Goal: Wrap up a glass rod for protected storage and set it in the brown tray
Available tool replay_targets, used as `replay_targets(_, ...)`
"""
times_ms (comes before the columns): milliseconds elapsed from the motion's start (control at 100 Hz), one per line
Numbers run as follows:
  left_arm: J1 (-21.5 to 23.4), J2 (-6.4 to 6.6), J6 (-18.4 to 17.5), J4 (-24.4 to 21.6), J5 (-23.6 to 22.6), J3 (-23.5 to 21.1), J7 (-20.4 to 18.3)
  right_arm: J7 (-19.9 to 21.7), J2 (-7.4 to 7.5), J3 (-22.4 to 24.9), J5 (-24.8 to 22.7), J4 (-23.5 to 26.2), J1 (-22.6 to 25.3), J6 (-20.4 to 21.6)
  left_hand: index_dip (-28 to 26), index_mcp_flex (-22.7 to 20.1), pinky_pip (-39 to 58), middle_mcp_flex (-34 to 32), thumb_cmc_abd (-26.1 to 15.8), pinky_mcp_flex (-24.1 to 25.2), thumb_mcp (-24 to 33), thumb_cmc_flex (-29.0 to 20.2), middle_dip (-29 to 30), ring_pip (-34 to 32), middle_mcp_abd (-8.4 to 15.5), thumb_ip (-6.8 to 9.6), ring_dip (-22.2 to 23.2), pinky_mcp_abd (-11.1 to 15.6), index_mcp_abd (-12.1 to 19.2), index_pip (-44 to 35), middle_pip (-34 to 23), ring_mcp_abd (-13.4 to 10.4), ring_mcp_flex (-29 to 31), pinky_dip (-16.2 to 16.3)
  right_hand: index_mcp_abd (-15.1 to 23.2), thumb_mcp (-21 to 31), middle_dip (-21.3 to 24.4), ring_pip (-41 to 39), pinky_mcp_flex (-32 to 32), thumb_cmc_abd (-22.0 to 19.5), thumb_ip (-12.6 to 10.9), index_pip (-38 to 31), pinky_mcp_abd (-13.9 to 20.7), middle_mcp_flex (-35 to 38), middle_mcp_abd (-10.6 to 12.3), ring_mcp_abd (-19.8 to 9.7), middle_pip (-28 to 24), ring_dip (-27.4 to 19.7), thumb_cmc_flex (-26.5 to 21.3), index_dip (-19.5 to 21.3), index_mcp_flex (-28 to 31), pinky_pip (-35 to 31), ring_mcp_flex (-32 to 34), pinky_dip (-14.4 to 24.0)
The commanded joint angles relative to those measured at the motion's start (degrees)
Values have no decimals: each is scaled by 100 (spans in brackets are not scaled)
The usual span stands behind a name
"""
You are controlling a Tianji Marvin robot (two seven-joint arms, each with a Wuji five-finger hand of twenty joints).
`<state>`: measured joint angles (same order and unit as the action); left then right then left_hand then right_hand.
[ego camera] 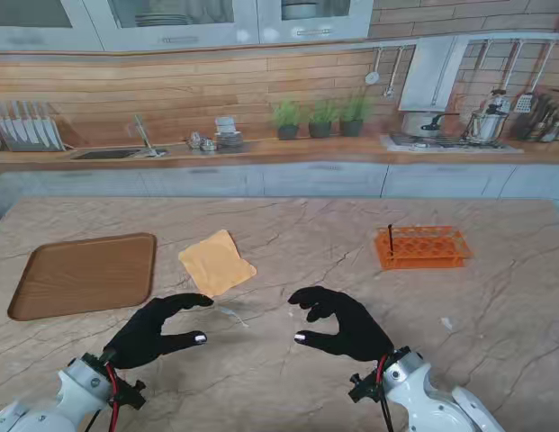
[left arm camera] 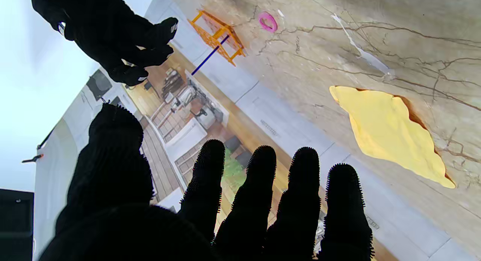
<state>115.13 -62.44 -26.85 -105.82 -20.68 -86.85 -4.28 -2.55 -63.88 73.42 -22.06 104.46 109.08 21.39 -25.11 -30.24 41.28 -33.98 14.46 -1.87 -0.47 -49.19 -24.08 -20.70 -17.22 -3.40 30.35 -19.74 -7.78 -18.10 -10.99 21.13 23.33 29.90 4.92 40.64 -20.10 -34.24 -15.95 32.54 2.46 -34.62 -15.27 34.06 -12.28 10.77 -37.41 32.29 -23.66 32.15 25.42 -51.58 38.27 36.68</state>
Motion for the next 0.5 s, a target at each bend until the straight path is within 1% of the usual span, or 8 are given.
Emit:
replay_targets(0, 50, -28, 28, -1, 0, 30, -8, -18, -8, -27, 2, 1, -20, -4, -8, 144, -82, 83, 156, 54, -7, 64, 40, 124, 119, 155, -36, 43, 157, 62, 105, -150, -110, -10, 158, -147, 27, 54, 67, 198, -18, -62, -1, -91, 165, -148, 62, -20, 89, -35, -85, 109, -79, -46)
replay_targets(160, 11, -18, 71, 17, 20, 89, -47, -22, -7, -39, -23, -15, -30, -1, -17, 135, -88, 68, 144, 53, 5, 59, 33, 138, 126, 155, -25, 43, 162, 44, 100, -155, -111, 0, 153, -137, 22, 43, 68, 190, -25, -76, 5, -80, 156, -132, 62, 0, 76, -46, -69, 141, -76, -18)
replay_targets(300, 15, -16, 143, -27, -6, 125, -60, -162, -21, -35, -179, 12, 12, 111, -23, 137, -114, 59, 108, 56, 17, 39, 25, 150, 122, 157, -19, 22, 160, 33, 93, -173, -127, -1, 150, -109, 11, 9, 53, 172, -31, -97, 7, -24, 148, -136, 38, 21, 59, -49, -26, 145, -36, 12)
replay_targets(380, 20, -34, 234, -64, -200, 170, 73, -262, -29, -30, -308, 24, 27, 182, -31, 106, -42, 32, 114, -30, 23, 6, 12, 129, 108, 158, -2, 4, 128, 10, 71, -141, -110, 55, 141, -82, 4, -26, 27, 166, -33, -110, 8, 10, 143, -131, 21, 39, 50, -52, 6, 140, 1, 34)
replay_targets(440, 27, -38, 315, -95, -399, 192, 150, -315, -33, -30, -376, 37, 41, 233, -32, 154, 96, 81, 74, -20, 15, 2, -5, 100, 132, 158, 23, 32, 138, 8, 56, -174, -147, 196, 134, -59, -1, -43, 19, 156, -35, -120, 7, 25, 150, -127, 7, 48, 43, -53, 24, 137, 8, 47)
replay_targets(490, 40, -50, 400, -128, -581, 224, 261, -367, -39, -41, -423, 49, 51, 271, -41, 148, 191, 88, 75, -25, 15, -16, -16, 76, 123, 160, 37, 29, 113, -15, 36, -151, -155, 282, 139, -49, -4, -59, 11, 163, -32, -130, 2, 49, 137, -119, -5, 54, 42, -53, 45, 133, 29, 57)
